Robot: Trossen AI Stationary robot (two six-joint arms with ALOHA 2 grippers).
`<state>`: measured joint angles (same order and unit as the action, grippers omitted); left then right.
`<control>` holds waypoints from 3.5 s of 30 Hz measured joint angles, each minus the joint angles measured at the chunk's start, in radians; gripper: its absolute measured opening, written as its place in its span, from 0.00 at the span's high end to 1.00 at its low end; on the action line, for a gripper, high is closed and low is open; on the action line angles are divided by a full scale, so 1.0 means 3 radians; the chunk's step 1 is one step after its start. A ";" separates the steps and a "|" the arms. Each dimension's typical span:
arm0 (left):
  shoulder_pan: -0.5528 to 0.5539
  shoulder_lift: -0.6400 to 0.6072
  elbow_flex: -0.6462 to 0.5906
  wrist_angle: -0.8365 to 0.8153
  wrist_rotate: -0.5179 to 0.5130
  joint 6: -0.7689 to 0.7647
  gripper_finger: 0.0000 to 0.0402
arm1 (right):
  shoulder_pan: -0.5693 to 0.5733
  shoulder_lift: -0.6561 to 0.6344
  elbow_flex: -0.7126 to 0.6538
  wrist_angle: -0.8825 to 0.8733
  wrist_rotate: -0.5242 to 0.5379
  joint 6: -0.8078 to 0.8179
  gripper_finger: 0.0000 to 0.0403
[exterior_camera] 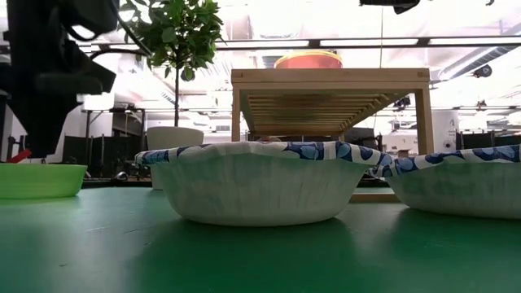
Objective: Place and stack bowls onto a shelf
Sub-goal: Stack the green bowl on top of the yellow bowl, then stack the white patterned bowl on top of the other white patterned bowl on the shelf
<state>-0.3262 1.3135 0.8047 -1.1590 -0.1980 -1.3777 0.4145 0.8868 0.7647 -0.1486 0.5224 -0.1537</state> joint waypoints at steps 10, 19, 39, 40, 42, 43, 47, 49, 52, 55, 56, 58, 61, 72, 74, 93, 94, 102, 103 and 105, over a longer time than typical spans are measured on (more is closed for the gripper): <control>0.0062 0.0311 -0.0037 0.0023 -0.0096 0.0181 0.73 | -0.0001 -0.0008 0.0000 -0.0011 0.0000 -0.0012 0.83; 0.0062 0.0562 -0.0043 0.0080 -0.0101 0.0188 0.83 | -0.0001 -0.0005 0.0000 -0.0131 -0.0001 0.0114 0.83; -0.0167 0.0626 0.1398 -0.0197 -0.0129 0.1504 1.00 | -0.0001 -0.0008 0.0000 -0.0286 0.0001 0.0277 0.83; -0.0212 0.0650 0.1545 -0.0193 -0.0167 0.1738 1.00 | -0.0001 -0.0008 -0.0001 -0.0284 0.0001 0.0277 0.83; -0.0293 0.0713 0.1878 -0.0188 -0.0280 0.2157 1.00 | -0.0001 -0.0008 0.0000 -0.0285 0.0001 0.0276 0.83; -0.0322 0.0750 0.2059 -0.0187 -0.0341 0.2338 1.00 | -0.0001 -0.0008 0.0000 -0.0286 0.0001 0.0276 0.83; -0.0349 0.0916 0.2791 -0.0161 -0.0812 0.3077 1.00 | -0.0001 -0.0008 -0.0001 -0.0285 0.0001 0.0276 0.83; -0.0345 0.1028 0.3092 -0.0143 -0.1124 0.3522 1.00 | -0.0001 -0.0008 -0.0001 -0.0285 0.0001 0.0270 0.83; -0.0281 0.1198 0.3418 -0.0055 -0.1384 0.4248 1.00 | -0.0001 -0.0008 -0.0001 -0.0286 0.0001 0.0260 0.83; -0.0118 0.1341 0.3617 0.0224 -0.1378 0.4864 1.00 | -0.0001 -0.0008 -0.0001 -0.0284 0.0001 0.0258 0.83; -0.0051 0.1387 0.3669 0.0335 -0.1360 0.5046 1.00 | -0.0001 -0.0008 -0.0001 -0.0286 0.0000 0.0257 0.83; 0.0082 0.1470 0.3765 0.0453 -0.1256 0.5369 1.00 | -0.0001 -0.0008 0.0000 -0.0284 0.0000 0.0254 0.83; 0.0297 0.1598 0.3932 0.0573 -0.1024 0.5608 1.00 | -0.0001 -0.0008 0.0000 -0.0286 0.0000 0.0251 0.83; 0.0837 0.1880 0.4153 0.0609 -0.0470 0.5651 1.00 | -0.0001 -0.0008 -0.0001 -0.0376 -0.0010 0.0250 0.83; 0.0897 0.1903 0.4142 0.0610 -0.0466 0.5650 1.00 | -0.0001 -0.0008 -0.0001 -0.0376 -0.0010 0.0250 0.83; 0.0974 0.1945 0.4140 0.0638 -0.0471 0.5612 0.88 | -0.0001 -0.0008 -0.0001 -0.0378 -0.0009 0.0247 0.83; 0.0971 0.1945 0.4141 0.0627 -0.0473 0.5609 0.88 | -0.0001 -0.0009 -0.0001 -0.0378 -0.0009 0.0248 0.83; 0.0936 0.1933 0.4156 0.0267 -0.0371 0.5364 0.87 | -0.0001 -0.0009 -0.0001 -0.0374 -0.0008 0.0278 0.83; 0.0931 0.1925 0.4156 0.0172 -0.0273 0.5299 0.87 | -0.0001 -0.0009 -0.0001 -0.0374 -0.0008 0.0278 0.83; 0.0913 0.1898 0.4138 -0.0034 0.0023 0.5195 0.87 | -0.0001 -0.0009 0.0000 -0.0375 -0.0009 0.0278 0.83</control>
<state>-0.0523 1.8830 2.0460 -1.1693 -0.1911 0.1807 0.4143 0.8842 0.7646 -0.2611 0.5196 -0.0703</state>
